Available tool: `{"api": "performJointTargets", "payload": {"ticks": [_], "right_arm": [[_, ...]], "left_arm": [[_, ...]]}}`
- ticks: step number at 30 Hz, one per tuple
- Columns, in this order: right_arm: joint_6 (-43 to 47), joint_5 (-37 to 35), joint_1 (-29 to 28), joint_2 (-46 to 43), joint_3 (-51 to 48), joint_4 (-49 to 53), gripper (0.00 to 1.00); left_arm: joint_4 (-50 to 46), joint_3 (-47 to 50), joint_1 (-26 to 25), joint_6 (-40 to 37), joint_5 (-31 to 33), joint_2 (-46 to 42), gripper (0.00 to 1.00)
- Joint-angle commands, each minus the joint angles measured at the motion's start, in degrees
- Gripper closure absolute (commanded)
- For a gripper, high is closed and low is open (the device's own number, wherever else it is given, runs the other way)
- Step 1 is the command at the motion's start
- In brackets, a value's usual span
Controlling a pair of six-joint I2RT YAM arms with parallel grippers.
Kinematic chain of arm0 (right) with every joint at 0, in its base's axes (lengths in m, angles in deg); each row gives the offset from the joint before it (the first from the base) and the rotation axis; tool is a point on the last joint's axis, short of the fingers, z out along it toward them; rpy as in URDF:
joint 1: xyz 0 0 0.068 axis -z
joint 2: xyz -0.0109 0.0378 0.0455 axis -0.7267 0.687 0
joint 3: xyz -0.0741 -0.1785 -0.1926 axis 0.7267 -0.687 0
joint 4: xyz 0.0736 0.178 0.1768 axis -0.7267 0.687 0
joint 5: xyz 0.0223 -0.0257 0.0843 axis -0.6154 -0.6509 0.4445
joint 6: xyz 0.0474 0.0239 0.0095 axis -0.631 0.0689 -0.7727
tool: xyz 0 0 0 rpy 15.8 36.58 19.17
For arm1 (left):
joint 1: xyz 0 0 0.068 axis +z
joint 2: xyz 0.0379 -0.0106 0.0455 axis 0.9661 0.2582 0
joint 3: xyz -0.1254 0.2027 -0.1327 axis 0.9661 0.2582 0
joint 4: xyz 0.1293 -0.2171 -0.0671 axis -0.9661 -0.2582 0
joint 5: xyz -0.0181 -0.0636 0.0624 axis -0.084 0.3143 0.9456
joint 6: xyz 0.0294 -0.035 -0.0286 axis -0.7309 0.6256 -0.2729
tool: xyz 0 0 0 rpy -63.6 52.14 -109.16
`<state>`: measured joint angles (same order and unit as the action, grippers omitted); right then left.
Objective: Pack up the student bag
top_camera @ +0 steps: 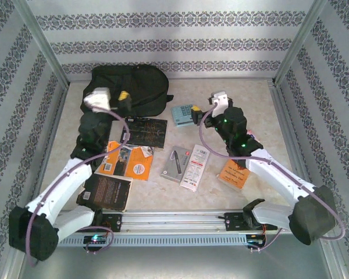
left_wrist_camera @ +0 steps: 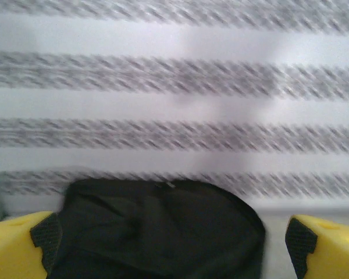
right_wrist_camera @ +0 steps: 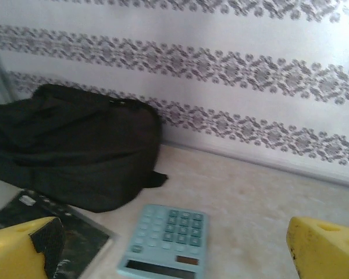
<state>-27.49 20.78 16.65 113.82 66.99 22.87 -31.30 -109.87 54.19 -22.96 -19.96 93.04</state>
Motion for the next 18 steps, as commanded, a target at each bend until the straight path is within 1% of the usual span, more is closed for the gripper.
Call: {"api": "performJointTargets", "payload": {"ticks": [1, 2, 3, 4, 5, 6, 7, 8, 10, 11, 13, 14, 16, 17, 18], "right_arm": [[-7.25, -10.62, -2.56, -0.78, 10.65, 20.41, 0.02], [-8.92, -9.56, -2.06, -0.04, 13.01, 23.72, 0.02], [-10.62, -8.05, -1.41, 0.41, 14.80, 26.67, 0.02], [-12.71, -4.44, 0.09, 1.21, 16.84, 30.98, 0.02], [-14.30, 0.77, 1.90, 1.48, 17.17, 31.28, 0.02], [-17.09, 8.19, 4.64, 1.37, 16.02, 29.36, 0.02], [-21.70, 12.68, 6.71, 0.97, 14.34, 26.76, 0.02], [-27.36, 14.50, 8.55, 0.35, 11.76, 23.59, 0.02], [-31.69, 18.32, 10.37, -0.27, 9.75, 21.13, 0.02], [-32.05, 19.42, 10.59, 0.05, 10.52, 22.77, 0.02], [-30.86, 18.34, 9.60, 0.97, 13.56, 29.40, 0.02], [-29.67, 19.00, 9.19, 0.85, 14.46, 31.42, 0.02], [-29.41, 14.63, 7.01, -0.47, 13.28, 31.72, 0.02], [-28.97, 14.29, 6.63, -0.89, 13.18, 32.56, 0.02], [-28.61, 14.06, 6.34, -1.27, 13.09, 33.40, 0.02]], "left_arm": [[-24.51, -10.59, -2.28, 2.14, 1.28, 6.13, 0.00], [-22.84, -10.89, -2.23, 3.86, 2.01, 7.09, 0.00], [-16.95, -9.03, -1.88, 3.80, 0.24, 7.77, 0.00], [-9.69, -6.71, -0.96, 3.69, -5.52, 9.31, 0.00], [-9.60, -8.84, -0.09, 5.85, -10.07, 12.01, 0.00], [-14.92, -14.15, 0.29, 8.22, -10.69, 16.59, 0.00], [-21.41, -20.88, 0.35, 9.52, -10.86, 22.22, 0.00], [-25.29, -25.81, -0.04, 8.27, -12.66, 27.12, 0.00], [-26.55, -30.42, -1.33, 4.20, -14.05, 33.15, 0.00], [-27.80, -33.37, -1.75, 2.77, -14.16, 36.51, 0.00], [-32.48, -40.20, -1.84, 0.74, -14.01, 42.56, 0.00], [-35.07, -43.95, -2.01, -0.41, -14.04, 45.78, 0.00], [-38.70, -50.46, -2.18, -2.68, -13.81, 51.26, 0.00], [-40.46, -54.11, -2.42, -3.28, -13.36, 54.18, 0.00], [-41.92, -56.92, -2.53, -3.44, -12.72, 56.67, 0.02]]}}
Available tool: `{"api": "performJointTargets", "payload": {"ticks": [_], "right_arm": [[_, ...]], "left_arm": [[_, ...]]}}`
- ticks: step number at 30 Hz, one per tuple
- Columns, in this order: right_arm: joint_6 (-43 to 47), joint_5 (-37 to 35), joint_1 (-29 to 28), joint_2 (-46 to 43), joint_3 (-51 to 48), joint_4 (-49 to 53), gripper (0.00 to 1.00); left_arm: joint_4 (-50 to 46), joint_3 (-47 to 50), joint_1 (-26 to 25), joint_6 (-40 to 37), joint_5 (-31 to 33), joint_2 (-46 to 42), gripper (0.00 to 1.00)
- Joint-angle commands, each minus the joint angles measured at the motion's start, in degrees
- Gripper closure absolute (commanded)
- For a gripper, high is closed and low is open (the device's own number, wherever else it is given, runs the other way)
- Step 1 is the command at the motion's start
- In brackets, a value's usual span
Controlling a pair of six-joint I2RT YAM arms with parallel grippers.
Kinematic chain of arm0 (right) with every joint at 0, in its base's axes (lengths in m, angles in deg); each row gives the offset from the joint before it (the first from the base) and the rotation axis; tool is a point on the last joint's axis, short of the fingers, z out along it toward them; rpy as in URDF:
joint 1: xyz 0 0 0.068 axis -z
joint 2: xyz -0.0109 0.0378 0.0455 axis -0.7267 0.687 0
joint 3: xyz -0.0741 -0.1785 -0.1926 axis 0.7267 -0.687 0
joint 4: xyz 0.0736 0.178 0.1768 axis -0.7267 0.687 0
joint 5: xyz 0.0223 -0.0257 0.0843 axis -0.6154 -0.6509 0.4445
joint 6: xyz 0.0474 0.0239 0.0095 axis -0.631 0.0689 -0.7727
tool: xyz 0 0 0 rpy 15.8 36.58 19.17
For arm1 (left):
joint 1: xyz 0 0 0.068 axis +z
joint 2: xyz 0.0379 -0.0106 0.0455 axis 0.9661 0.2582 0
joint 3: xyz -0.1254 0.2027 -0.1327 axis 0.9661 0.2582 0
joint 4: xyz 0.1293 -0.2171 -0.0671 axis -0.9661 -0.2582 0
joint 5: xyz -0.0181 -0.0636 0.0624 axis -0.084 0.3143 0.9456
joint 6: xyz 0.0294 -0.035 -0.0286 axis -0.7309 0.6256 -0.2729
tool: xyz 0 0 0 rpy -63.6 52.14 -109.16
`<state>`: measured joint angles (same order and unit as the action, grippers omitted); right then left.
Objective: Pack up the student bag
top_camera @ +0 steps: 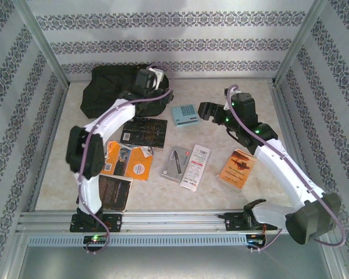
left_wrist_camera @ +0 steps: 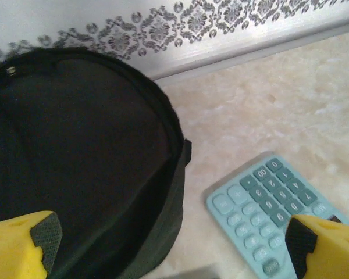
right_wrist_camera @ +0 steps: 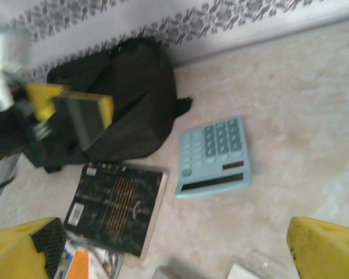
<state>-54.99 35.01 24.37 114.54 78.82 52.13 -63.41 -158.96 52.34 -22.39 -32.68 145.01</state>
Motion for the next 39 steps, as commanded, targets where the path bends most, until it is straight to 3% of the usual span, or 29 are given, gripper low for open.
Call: {"api": "performJointTargets", "payload": {"ticks": [1, 11, 16, 19, 21, 23, 31, 39], "right_arm": [[-0.78, -0.33, -1.56, -2.57, 1.06, 5.02, 0.02], [2.31, 0.13, -1.93, -5.76, -5.06, 3.47, 0.15], [2.87, 1.25, -2.02, -5.95, -5.33, 3.33, 0.33], [3.41, 2.20, -2.50, -6.58, -5.41, 2.88, 0.48], [4.07, 2.23, -3.03, -6.75, -5.04, 3.12, 0.60], [4.61, 1.64, -3.67, -7.19, -5.10, 3.07, 0.66], [4.39, 0.81, -4.72, -7.84, -5.46, 3.10, 0.63], [1.80, 3.79, -5.50, -8.99, -5.41, 3.24, 0.56]], "left_arm": [[-11.53, -11.78, -0.84, -4.03, 0.90, 7.53, 0.05], [-16.07, -34.72, -2.61, -4.89, 8.44, 27.40, 0.28], [-13.70, -38.39, -2.73, -6.52, 14.49, 31.85, 0.46], [-12.20, -38.68, -2.70, -7.90, 18.10, 32.54, 0.62], [-12.02, -38.74, -2.59, -8.00, 18.02, 32.25, 0.79], [-12.27, -39.03, -2.53, -8.27, 17.92, 31.02, 0.98], [-14.13, -40.11, -2.12, -10.51, 12.16, 18.62, 1.00], [-15.72, -37.22, -2.21, -13.02, 15.23, 8.91, 1.00]]}}
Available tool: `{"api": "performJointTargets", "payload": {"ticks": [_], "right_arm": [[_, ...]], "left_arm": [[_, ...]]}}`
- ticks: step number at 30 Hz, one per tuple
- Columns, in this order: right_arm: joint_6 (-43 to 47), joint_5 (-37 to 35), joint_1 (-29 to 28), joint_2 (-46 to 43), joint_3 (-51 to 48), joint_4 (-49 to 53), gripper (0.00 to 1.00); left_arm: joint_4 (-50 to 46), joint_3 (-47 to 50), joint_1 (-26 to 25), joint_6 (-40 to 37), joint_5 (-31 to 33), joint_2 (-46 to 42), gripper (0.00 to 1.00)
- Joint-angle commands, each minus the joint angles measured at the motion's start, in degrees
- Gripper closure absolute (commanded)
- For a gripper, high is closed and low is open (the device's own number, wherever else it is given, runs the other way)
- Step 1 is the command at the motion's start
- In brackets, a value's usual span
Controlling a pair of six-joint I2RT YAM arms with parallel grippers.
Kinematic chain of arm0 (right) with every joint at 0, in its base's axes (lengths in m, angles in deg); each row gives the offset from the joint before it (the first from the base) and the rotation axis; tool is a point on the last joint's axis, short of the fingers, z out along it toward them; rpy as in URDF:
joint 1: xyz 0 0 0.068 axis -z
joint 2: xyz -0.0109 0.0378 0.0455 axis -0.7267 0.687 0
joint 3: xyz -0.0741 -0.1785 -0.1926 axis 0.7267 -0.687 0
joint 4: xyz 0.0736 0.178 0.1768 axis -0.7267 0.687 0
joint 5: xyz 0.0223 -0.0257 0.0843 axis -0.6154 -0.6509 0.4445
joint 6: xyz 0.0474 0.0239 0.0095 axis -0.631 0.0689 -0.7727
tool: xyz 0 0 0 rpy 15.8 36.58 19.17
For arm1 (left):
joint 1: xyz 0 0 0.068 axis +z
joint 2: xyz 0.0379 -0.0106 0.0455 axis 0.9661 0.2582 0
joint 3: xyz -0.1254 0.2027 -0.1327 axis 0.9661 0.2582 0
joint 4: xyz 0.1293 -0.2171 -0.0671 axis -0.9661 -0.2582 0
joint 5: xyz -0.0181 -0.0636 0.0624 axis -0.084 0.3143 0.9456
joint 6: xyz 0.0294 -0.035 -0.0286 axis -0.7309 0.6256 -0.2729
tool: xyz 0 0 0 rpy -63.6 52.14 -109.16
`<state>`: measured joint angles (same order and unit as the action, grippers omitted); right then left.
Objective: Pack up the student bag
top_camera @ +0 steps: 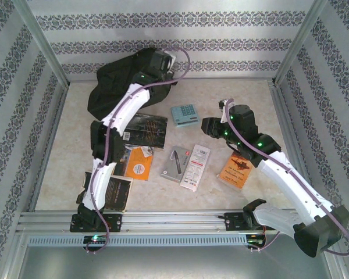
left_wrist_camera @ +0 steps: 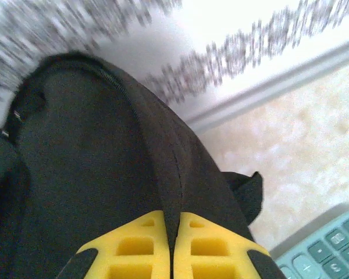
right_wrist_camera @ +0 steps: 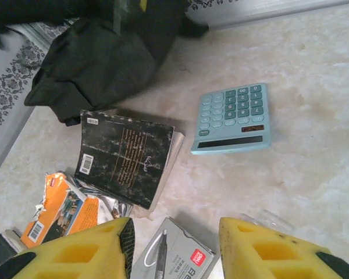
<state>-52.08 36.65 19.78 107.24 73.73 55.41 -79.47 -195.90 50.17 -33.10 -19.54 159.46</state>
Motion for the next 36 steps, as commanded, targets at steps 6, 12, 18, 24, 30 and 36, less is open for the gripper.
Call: {"api": "performJointTargets", "payload": {"ticks": [6, 12, 18, 24, 30, 36], "right_arm": [[-1.44, 3.49, -1.16, -3.13, -0.35, 2.41, 0.54], [-1.55, 3.24, -1.30, -5.71, -1.76, 5.32, 0.54], [-1.54, 2.66, -1.48, -7.88, -2.90, 7.25, 0.54], [-1.65, 2.73, -1.73, -6.92, -2.52, 7.39, 0.54], [-2.44, 3.45, -2.39, -4.29, -1.67, 6.24, 0.55], [-2.67, 2.86, -3.23, -3.38, -1.35, 5.76, 0.55]], "left_arm": [[3.96, 1.92, -0.02, -6.61, 3.27, -8.18, 1.00], [9.83, 0.82, 1.75, -10.13, 9.86, -8.92, 1.00], [11.16, 0.51, 4.99, -9.70, 10.78, -10.74, 1.00], [11.08, 0.63, 8.27, -9.48, 10.06, -12.92, 1.00], [10.60, 1.99, 10.33, -8.58, 5.88, -14.71, 1.00], [10.90, 2.51, 11.25, -8.06, 4.12, -16.10, 1.00]]}}
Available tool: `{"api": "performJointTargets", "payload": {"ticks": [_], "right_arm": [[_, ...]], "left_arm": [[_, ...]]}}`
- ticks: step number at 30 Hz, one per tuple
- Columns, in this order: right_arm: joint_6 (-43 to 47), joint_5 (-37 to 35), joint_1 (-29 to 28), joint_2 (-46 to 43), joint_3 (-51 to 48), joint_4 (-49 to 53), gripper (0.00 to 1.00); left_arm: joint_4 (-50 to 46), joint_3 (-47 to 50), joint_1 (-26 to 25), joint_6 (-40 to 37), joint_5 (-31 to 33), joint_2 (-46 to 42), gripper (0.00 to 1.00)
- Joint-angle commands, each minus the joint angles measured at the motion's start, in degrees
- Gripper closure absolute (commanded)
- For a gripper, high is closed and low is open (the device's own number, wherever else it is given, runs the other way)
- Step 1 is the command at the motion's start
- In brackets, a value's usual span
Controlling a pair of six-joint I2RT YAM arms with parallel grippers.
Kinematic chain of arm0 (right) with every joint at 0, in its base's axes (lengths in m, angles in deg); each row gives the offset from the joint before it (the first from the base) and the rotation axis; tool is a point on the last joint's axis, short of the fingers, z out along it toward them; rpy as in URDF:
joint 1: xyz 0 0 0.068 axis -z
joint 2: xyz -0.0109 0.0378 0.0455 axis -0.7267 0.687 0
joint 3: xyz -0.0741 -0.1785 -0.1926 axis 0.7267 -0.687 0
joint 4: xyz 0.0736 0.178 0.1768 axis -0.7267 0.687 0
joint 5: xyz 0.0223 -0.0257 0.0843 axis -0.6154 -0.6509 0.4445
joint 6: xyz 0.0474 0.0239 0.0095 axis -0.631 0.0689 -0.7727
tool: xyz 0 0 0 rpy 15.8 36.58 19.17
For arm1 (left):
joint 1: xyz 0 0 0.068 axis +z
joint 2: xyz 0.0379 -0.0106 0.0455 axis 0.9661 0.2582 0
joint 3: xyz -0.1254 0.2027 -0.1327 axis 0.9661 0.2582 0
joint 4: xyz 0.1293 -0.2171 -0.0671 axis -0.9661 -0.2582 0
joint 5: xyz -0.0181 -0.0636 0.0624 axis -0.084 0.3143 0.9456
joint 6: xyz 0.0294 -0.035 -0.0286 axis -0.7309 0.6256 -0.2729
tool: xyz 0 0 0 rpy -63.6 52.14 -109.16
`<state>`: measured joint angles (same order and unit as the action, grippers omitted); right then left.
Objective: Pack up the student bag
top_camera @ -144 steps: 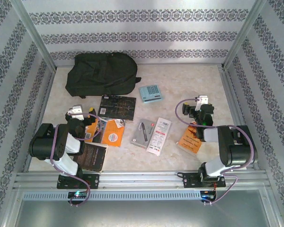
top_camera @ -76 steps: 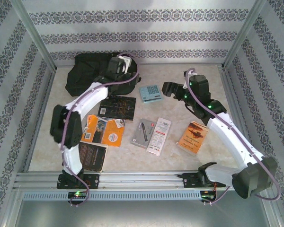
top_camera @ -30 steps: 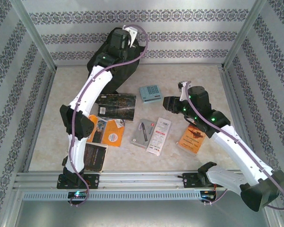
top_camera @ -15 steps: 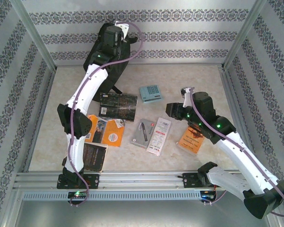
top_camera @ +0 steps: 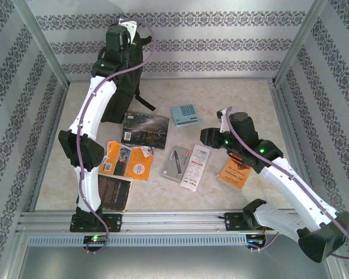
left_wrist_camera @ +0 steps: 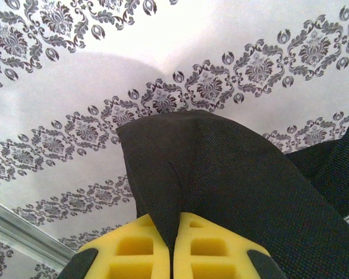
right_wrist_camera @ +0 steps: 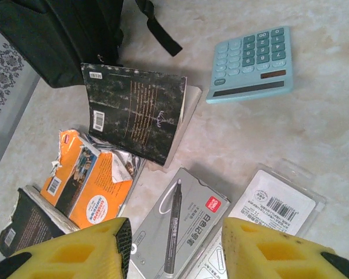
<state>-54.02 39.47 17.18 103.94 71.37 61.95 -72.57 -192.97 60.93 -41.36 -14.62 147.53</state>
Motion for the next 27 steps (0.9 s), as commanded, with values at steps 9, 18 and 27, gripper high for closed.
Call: {"api": "performJointTargets", "payload": {"ticks": [9, 18, 27], "right_arm": [[-0.30, -0.55, -1.16, -0.25, 0.38, -0.87, 0.55], [-0.30, -0.29, -2.12, 0.34, -0.02, -1.13, 0.55], [0.33, -0.56, -2.91, 1.00, 0.29, -1.13, 0.56]], "left_arm": [[7.04, 0.45, 3.81, -0.87, 2.79, -9.15, 1.00], [9.25, -0.09, 6.02, -1.19, 4.76, -11.08, 1.00], [9.13, 1.48, 8.64, -0.33, -1.13, -14.04, 1.00]]}}
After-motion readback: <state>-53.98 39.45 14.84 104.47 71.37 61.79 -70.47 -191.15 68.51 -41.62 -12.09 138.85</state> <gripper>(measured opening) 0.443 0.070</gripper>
